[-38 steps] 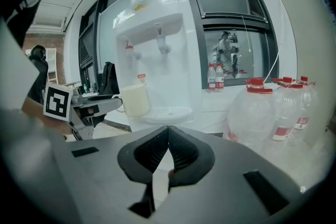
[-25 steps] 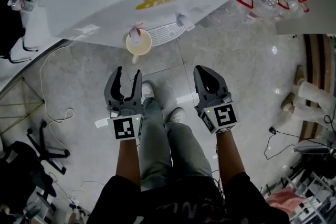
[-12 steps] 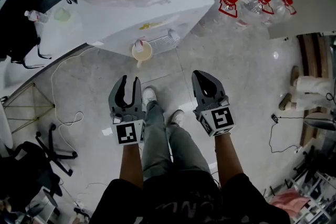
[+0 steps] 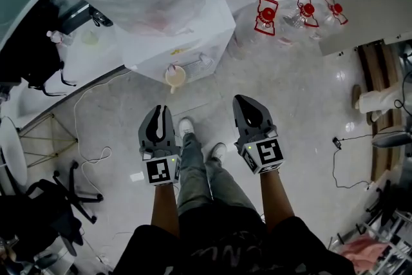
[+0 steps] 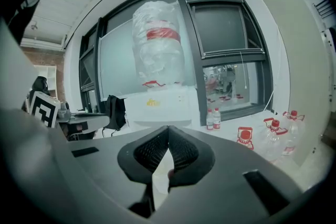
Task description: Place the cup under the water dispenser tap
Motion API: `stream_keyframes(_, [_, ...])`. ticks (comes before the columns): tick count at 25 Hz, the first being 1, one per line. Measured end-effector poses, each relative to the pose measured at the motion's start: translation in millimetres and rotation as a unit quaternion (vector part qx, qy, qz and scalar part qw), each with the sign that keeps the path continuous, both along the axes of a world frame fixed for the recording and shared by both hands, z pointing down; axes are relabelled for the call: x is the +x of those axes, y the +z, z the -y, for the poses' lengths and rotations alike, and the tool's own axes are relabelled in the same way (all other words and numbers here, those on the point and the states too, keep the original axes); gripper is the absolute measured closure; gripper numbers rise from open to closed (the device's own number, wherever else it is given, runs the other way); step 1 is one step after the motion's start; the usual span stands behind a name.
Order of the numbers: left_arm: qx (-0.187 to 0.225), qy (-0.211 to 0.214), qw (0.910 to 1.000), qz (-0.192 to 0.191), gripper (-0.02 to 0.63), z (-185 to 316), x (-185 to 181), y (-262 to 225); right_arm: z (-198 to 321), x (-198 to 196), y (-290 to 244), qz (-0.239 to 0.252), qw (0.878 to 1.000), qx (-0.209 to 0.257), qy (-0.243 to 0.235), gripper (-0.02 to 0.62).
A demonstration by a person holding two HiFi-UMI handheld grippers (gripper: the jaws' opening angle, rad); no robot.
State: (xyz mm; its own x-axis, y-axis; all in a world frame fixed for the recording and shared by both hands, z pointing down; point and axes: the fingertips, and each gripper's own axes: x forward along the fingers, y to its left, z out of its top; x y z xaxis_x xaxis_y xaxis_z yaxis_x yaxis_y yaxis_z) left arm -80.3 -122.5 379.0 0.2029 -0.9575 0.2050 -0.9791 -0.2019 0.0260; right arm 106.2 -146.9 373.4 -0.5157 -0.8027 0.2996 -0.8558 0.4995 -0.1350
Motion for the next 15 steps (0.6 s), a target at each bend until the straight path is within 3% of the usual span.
stream_keyframes(4, [0.008, -0.006, 0.9999, -0.010, 0.561, -5.2, 6.4, -35.9, -10.4, 4.7, -34.1, -0.008, 1.000, -0.013, 0.004, 0.581])
stream_keyframes(15, [0.018, -0.013, 0.9997, -0.009, 0.588, -28.8, 9.3, -98.3, -29.2, 12.8, -102.1, -0.008, 1.000, 0.021, 0.010, 0.583])
